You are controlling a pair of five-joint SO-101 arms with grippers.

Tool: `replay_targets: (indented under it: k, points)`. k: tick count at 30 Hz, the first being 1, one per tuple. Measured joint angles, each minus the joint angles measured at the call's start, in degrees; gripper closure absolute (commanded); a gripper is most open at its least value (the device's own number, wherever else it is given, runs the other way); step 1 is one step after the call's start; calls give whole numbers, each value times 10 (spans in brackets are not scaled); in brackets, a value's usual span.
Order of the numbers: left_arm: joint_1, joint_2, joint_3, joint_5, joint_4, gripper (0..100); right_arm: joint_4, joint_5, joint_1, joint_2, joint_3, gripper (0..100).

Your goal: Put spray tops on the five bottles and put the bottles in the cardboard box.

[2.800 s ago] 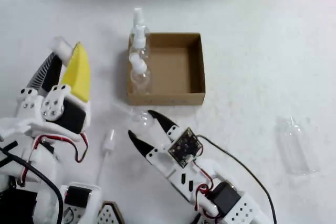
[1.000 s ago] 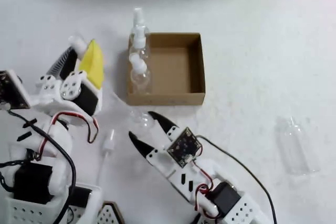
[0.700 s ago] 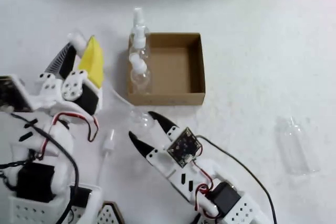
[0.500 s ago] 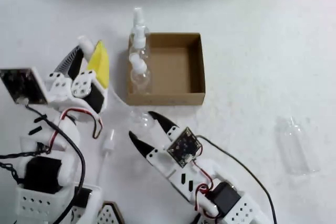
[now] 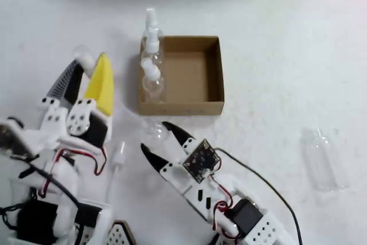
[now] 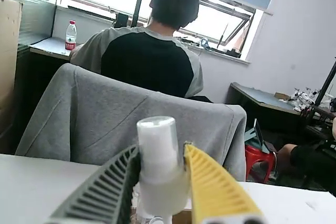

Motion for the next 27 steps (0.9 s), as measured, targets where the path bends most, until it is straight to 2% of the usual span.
replay_targets:
  k: [14,24,27]
  points:
    - [4,-6,104,1,0,980,7,0,-3,0,0,984]
    - [136,-6,166,-2,0,980,7,0,-1,0,0,984]
    - [154,-6,184,-6,0,980,7,0,4,0,0,984]
